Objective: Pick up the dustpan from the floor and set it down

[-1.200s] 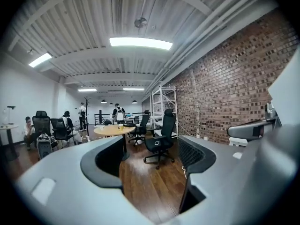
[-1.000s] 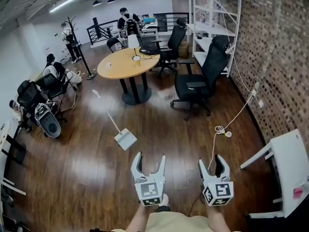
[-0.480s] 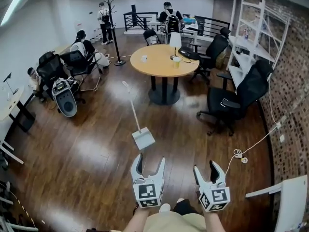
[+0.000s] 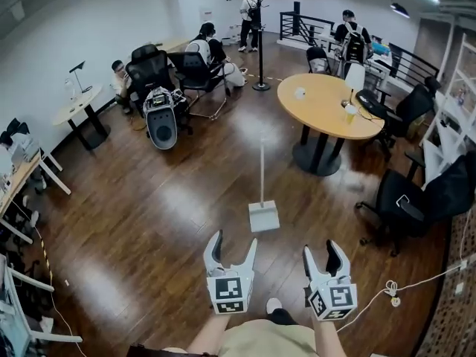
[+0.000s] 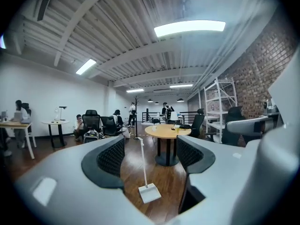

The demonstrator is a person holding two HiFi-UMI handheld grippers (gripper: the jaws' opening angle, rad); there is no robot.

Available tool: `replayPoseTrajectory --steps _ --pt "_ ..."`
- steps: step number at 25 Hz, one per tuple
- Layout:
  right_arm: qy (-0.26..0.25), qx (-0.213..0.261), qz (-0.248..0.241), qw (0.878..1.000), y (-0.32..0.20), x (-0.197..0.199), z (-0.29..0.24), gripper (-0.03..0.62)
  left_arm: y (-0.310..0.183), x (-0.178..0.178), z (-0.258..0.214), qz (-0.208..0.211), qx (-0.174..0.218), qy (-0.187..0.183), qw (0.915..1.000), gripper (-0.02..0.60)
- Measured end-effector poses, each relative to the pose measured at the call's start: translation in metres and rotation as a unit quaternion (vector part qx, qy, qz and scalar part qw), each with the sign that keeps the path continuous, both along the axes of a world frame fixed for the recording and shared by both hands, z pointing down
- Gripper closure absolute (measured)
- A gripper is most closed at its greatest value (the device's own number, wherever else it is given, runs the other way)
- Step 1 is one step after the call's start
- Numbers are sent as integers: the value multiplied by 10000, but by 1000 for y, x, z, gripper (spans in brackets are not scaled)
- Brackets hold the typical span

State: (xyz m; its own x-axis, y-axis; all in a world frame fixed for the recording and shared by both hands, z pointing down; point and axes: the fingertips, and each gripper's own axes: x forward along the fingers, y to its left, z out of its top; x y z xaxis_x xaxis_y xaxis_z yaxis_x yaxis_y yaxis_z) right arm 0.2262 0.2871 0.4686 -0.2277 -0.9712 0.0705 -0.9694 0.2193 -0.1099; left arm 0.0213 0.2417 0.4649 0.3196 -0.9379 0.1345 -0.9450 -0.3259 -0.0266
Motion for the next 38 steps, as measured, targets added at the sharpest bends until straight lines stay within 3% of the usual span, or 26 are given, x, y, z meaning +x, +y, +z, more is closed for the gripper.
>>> replayPoseTrajectory --steps 6,10,17,23,31,38 --pt "-61 187 -777 9968 -64 3 -11 326 -31 10 -18 -501 266 -85 9984 292" --pt "21 270 -1336 9907 -87 -9 -13 326 -38 8 -24 -799 196 -114 9965 291" --pt "-119 28 -1769 9842 -119 -33 10 326 -55 -21 -9 -1239 -20 -319 9918 290" --pt "58 -34 -1860 9825 -161 -55 18 326 -94 -44 5 -1269 -108 -276 9915 290" --pt "231 80 -1703 9851 -246 -94 4 326 -188 -85 5 -1092 128 -103 9939 285" --pt "570 413 -2055 9761 -290 -168 -11 326 -241 -151 4 -1177 238 -82 9927 284"
